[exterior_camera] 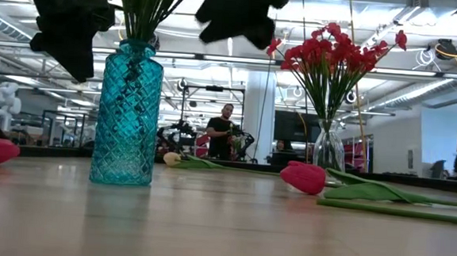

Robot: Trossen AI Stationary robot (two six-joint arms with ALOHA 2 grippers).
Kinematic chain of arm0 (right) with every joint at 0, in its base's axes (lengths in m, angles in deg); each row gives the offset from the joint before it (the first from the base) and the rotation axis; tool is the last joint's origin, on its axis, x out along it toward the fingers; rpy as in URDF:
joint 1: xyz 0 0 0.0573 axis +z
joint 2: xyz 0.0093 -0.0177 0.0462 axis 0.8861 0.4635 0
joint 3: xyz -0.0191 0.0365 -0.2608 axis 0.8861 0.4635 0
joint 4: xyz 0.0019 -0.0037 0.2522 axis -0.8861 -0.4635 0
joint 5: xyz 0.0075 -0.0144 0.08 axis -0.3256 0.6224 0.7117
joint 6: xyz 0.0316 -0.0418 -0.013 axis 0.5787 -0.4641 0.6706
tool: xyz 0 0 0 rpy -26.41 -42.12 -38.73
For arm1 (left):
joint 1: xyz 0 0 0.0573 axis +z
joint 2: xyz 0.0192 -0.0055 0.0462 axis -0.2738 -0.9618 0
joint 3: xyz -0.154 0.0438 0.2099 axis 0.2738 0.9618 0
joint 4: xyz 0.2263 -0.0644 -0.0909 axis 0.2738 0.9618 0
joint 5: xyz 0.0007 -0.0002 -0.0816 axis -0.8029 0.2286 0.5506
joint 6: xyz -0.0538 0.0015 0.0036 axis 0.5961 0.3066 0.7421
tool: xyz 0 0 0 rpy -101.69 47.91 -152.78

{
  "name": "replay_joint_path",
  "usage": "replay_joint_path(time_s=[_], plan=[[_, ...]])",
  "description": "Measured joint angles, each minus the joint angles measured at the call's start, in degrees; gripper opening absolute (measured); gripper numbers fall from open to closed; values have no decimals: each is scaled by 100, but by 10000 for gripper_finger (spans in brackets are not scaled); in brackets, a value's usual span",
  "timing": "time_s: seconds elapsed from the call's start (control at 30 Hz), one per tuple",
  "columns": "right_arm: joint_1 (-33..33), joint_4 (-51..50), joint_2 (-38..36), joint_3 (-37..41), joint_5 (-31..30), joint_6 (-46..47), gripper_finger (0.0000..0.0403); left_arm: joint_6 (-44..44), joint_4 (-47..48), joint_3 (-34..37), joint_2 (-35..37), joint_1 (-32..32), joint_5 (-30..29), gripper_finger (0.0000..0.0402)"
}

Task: Sort flowers into vase by color
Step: Put the white flowers into the blue vase, then put the right red flower into the transparent flower vase

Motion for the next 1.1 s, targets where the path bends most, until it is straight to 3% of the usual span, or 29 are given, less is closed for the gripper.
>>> replay_joint_path(time_s=[0.17, 0.3, 0.63, 0.83, 1.1], plan=[[32, -142, -319, -5, 4, -10, 144, -3, -13, 0, 1, 1, 3, 141], [82, -901, -381, -7, 28, -120, 144, -44, -16, 0, 0, 1, 4, 141], [254, -1755, -1007, -2, -28, 814, 144, -50, -17, 0, -1, 1, 9, 141], [420, -2653, -1578, -7, -299, 2236, 143, -49, -26, 0, 1, 0, 9, 141], [869, -4289, -1692, 12, 102, 4016, 105, -36, -25, 0, 1, 1, 11, 141]])
